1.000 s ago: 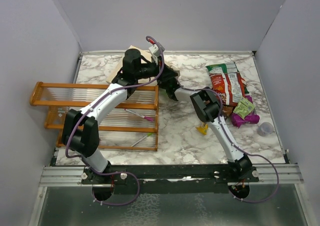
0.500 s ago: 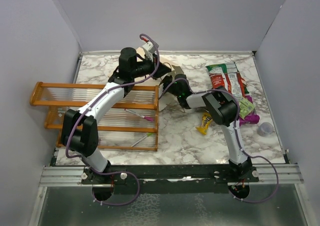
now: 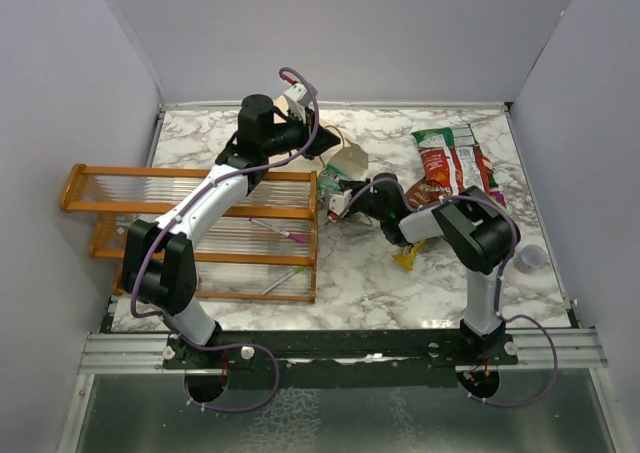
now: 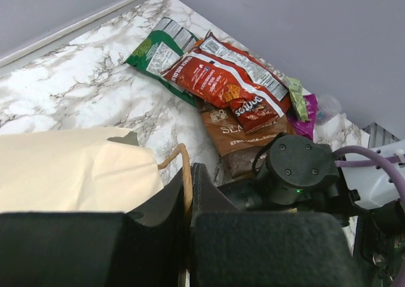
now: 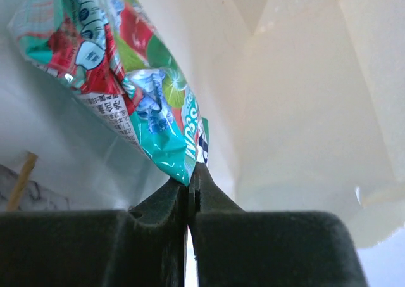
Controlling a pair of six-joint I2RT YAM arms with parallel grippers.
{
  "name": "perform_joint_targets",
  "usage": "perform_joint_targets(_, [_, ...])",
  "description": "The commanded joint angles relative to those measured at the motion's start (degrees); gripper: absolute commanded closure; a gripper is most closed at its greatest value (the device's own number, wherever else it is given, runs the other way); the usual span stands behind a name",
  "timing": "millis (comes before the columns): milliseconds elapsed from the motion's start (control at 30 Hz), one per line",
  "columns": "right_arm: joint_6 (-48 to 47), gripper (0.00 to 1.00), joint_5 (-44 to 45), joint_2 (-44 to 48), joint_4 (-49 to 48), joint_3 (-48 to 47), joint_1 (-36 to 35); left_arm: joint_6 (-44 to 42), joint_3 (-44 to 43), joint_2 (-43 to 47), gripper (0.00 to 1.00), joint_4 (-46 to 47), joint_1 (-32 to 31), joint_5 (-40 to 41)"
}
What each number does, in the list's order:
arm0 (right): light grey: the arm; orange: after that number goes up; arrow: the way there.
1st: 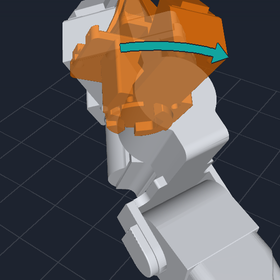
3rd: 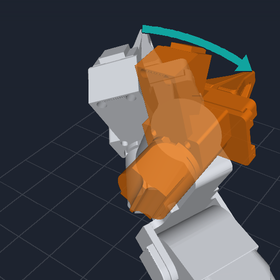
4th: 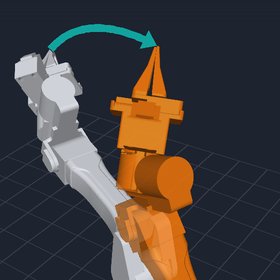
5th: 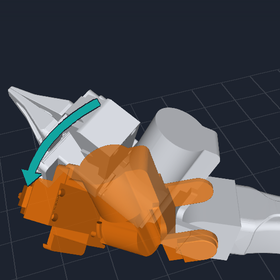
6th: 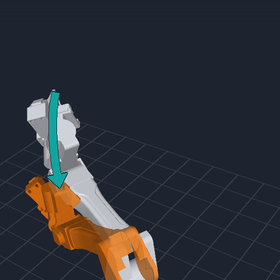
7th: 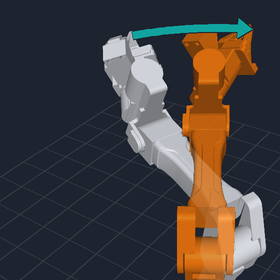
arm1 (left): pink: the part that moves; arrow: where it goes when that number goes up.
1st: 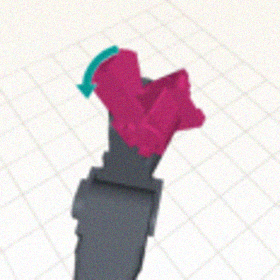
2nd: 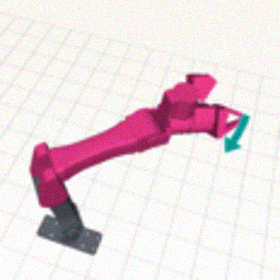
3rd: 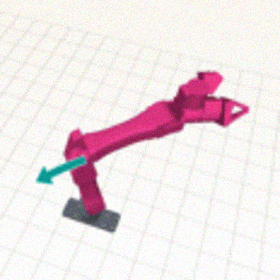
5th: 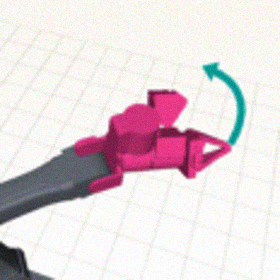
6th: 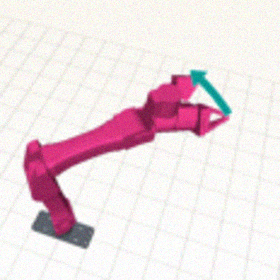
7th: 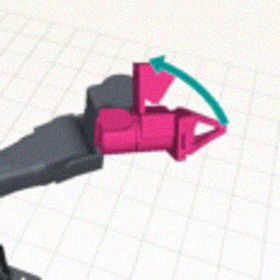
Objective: Take the snacks out of the paper bag
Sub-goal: Take out the snack from the paper bag, then adjust the paper bag at the center of the board.
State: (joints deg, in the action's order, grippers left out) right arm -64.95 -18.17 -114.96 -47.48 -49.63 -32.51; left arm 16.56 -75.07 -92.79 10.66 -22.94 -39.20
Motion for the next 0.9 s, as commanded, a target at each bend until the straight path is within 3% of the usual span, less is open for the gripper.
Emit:
perform_joint_targets(0, [14.64, 0.99, 4.42, 8.3, -0.08, 1.5, 0.52, -0.98, -3.15, 1.91, 1.0, -1.67, 0.17, 1.12])
perform_joint_targets(200, [36.09, 0.99, 6.78, 17.87, 14.72, 0.99, 0.52, 0.85, -8.38, 0.46, 1.0, -5.11, 0.52, 1.27])
perform_joint_targets(300, [50.25, 0.99, 17.33, 22.1, 20.99, 0.52, 0.52, 3.54, -11.03, -0.39, 1.0, -4.98, 0.49, 1.85])
perform_joint_targets(400, [62.48, 0.99, 28.44, 26.96, 33.17, -1.57, 0.52, 7.33, -15.06, -2.49, 1.0, -3.85, 0.4, -1.37])
perform_joint_targets(667, [70.14, 0.99, 34.4, 47.58, 46.27, -2.78, 0.52, 8.41, -20.53, -5.76, 1.0, -5.49, 0.44, -5.46])
perform_joint_targets(867, [72.91, 0.99, 27.76, 58.85, 47.83, -4.81, 0.52, 3.96, -15.35, -4.78, 1.0, -3.11, 0.44, -15.31])
